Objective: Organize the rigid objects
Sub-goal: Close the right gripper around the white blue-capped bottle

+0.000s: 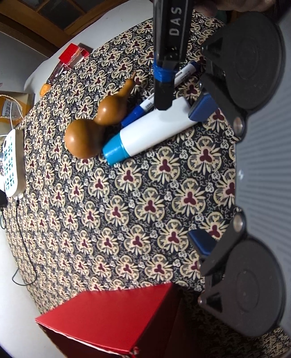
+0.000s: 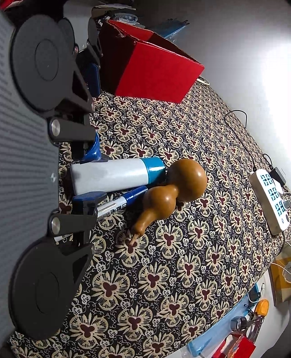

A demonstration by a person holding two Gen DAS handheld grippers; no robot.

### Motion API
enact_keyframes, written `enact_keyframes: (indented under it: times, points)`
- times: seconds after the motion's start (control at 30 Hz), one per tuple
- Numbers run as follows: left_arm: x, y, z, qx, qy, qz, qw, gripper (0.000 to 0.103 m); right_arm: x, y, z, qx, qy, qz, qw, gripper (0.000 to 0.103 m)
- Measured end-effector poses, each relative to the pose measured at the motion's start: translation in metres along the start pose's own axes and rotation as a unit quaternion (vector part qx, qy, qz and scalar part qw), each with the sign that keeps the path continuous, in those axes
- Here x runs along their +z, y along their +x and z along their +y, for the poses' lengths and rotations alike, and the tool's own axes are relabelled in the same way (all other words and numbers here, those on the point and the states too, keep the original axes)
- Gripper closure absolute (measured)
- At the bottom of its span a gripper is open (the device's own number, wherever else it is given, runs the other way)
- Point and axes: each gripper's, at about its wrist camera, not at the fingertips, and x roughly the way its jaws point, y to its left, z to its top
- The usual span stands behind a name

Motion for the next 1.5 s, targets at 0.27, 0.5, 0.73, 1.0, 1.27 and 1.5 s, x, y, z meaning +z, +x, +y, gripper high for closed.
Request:
enact_keyframes:
  times: [0.27,0.5,0.73,1.0,1.27,1.5]
  points:
    - [0.004,0.003,-0.002,0.006,0.001,0.002,1.0000,0.001,0.001,0.011,-0.003,0.005,0.012,0.001,1.000,0.092]
    - [0.007,0.008,0.000,0.008,-0.007,0.008,0.9999,0.001,0.005,0.022,-0.008,0.000,0.027,0.003,1.000,0.092]
    - [0.009,0.009,0.004,0.010,-0.013,0.014,0.9998,0.001,0.005,0.034,-0.005,0.014,0.034,0.011,0.999,0.089]
    - [0.008,0.009,0.010,0.010,-0.017,0.015,0.9997,0.001,0.005,0.043,0.005,0.019,0.018,0.011,1.000,0.091]
    - [0.008,0.009,0.013,0.008,-0.017,0.014,0.9997,0.001,0.002,0.047,0.007,0.025,0.013,0.010,1.000,0.090]
    - [0.011,0.010,0.009,0.005,-0.010,0.012,0.9999,0.001,0.011,0.042,-0.005,0.026,0.038,-0.007,0.999,0.089]
